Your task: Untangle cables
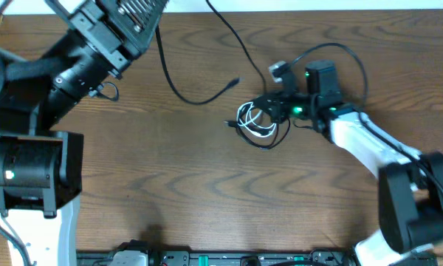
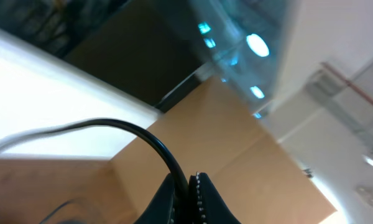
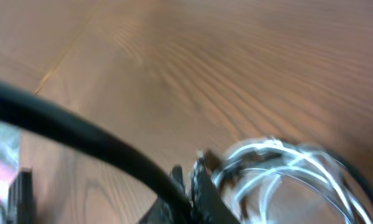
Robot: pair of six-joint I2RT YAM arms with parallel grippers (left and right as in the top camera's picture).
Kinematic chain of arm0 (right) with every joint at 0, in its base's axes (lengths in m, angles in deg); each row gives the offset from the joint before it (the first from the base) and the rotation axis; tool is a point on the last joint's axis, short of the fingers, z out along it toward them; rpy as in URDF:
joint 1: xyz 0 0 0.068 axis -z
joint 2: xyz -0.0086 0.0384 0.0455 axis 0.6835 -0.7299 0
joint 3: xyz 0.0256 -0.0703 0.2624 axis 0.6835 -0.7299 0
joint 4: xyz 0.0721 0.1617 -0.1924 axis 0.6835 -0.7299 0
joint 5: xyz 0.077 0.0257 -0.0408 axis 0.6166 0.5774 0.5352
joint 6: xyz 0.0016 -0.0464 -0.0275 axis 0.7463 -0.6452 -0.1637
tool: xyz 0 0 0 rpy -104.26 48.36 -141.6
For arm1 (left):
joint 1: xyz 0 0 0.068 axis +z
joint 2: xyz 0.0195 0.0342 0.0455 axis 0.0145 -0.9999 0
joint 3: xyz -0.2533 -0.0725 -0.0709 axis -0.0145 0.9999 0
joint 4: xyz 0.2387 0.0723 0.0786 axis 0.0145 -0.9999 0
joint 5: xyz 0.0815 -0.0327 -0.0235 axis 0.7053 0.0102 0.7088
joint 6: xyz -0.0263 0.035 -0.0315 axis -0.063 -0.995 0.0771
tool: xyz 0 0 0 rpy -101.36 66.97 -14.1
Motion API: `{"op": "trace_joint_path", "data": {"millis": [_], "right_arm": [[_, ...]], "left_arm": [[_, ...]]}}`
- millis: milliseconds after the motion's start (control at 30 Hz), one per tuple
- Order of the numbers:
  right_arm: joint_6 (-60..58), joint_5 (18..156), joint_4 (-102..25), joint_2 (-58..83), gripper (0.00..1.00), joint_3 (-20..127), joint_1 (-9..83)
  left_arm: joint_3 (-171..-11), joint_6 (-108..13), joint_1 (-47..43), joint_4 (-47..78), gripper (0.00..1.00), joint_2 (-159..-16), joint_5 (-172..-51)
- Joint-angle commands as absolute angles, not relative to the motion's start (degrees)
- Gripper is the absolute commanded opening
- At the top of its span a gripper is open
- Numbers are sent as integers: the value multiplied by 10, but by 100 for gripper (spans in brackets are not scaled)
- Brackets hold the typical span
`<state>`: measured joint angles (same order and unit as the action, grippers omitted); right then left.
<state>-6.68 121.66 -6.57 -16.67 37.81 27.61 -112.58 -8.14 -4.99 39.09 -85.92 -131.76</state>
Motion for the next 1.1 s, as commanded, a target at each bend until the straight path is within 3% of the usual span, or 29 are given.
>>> {"op": "trace_joint_path", "data": {"millis": [0, 200, 400, 667, 833, 1000, 1067], "right_arm": [[-60, 1092, -145, -69, 1, 382, 293], [-59, 920, -300, 53, 1, 382, 291], [-13, 807, -376, 70, 1, 382, 260], [-7, 542, -372, 50, 1, 407, 201], [-62, 555, -398, 50, 1, 501, 197], [-134, 817, -440, 49, 1, 570, 194], [-134, 855, -462, 41, 1, 567, 194]], "left_arm": [[-1131, -192, -46, 329, 7, -872, -1324], [-1131, -284, -46, 217, 8, -918, -1322], [-1131, -347, -47, 130, 7, -972, -1322], [-1130, -421, -61, 59, 8, -1035, -1322], [-1128, -442, -72, 46, 7, -1059, -1318], [-1125, -447, -81, 25, 8, -1066, -1258], [-1125, -457, -83, 21, 7, -1066, -1252]]}}
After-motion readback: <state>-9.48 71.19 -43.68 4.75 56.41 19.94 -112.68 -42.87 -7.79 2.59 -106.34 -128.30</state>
